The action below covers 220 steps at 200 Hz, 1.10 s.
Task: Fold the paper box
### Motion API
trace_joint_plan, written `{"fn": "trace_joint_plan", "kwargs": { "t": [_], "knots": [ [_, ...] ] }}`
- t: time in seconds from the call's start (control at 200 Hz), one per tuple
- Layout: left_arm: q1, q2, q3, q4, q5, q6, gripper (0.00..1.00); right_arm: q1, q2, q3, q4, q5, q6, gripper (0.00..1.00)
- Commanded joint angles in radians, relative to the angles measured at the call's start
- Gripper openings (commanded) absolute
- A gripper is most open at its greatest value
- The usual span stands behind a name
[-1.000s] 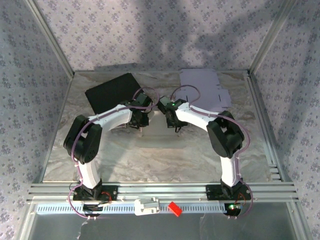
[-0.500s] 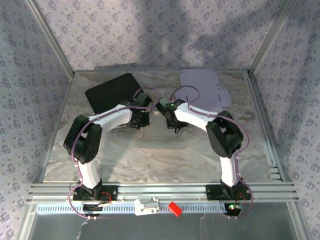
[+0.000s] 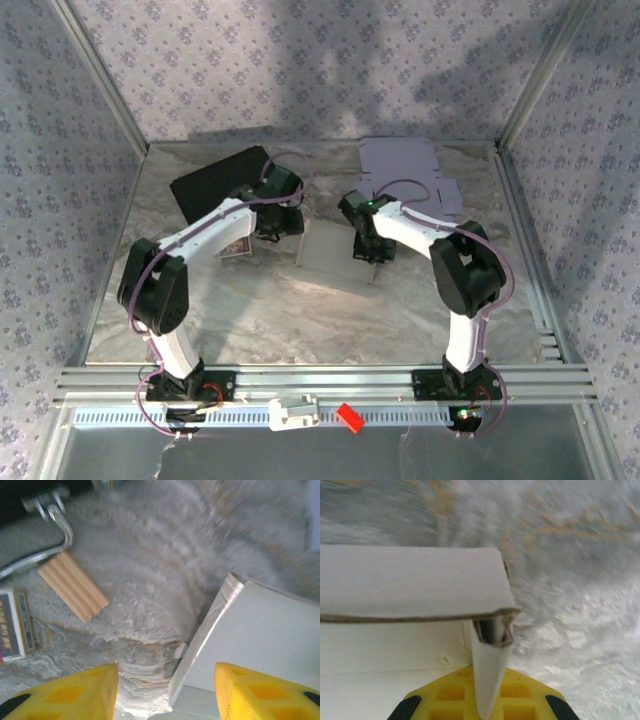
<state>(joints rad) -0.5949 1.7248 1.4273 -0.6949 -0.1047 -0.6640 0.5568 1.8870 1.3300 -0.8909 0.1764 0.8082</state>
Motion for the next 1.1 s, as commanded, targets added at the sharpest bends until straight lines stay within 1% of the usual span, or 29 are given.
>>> {"fn": "trace_joint_plan", "kwargs": {
  "t": [0.0,0.15,0.265,0.415,0.535,0.63,0.745,0.885,0.989,1.039,1.094],
  "knots": [
    [0.013,-0.054,0.110,-0.097,-0.026,-0.011,0.54,-0.066,-0.033,-0.064,-0.106,-0.106,0.150,0.00],
    [0.028,-0.087,0.169,-0.137,-0.052,0.000,0.54,-0.120,-0.096,-0.128,-0.128,-0.218,0.340,0.00],
    [0.039,-0.128,0.162,-0.148,-0.049,0.007,0.53,-0.155,-0.145,-0.219,-0.076,-0.299,0.510,0.00],
    [0.044,-0.183,0.114,-0.155,-0.048,0.014,0.53,-0.163,-0.182,-0.282,-0.065,-0.382,0.728,0.00],
    [0.044,-0.229,0.055,-0.148,-0.039,0.010,0.52,-0.158,-0.170,-0.282,-0.081,-0.422,0.818,0.00],
    [0.045,-0.258,-0.007,-0.135,-0.018,0.003,0.51,-0.148,-0.161,-0.303,-0.061,-0.463,0.885,0.00],
    [0.045,-0.289,-0.085,-0.116,0.018,-0.004,0.49,-0.126,-0.171,-0.343,0.001,-0.491,0.970,0.00],
    [0.045,-0.321,-0.185,-0.075,0.081,-0.015,0.43,-0.108,-0.165,-0.390,0.098,-0.536,1.029,0.00],
    [0.039,-0.332,-0.235,-0.048,0.124,-0.024,0.41,-0.103,-0.156,-0.383,0.098,-0.535,1.018,0.07],
    [0.033,-0.334,-0.249,-0.039,0.134,-0.025,0.41,-0.104,-0.165,-0.381,0.092,-0.529,1.014,0.15],
    [0.028,-0.335,-0.259,-0.027,0.143,-0.026,0.41,-0.104,-0.188,-0.380,0.083,-0.514,1.016,0.26]
  ]
}}
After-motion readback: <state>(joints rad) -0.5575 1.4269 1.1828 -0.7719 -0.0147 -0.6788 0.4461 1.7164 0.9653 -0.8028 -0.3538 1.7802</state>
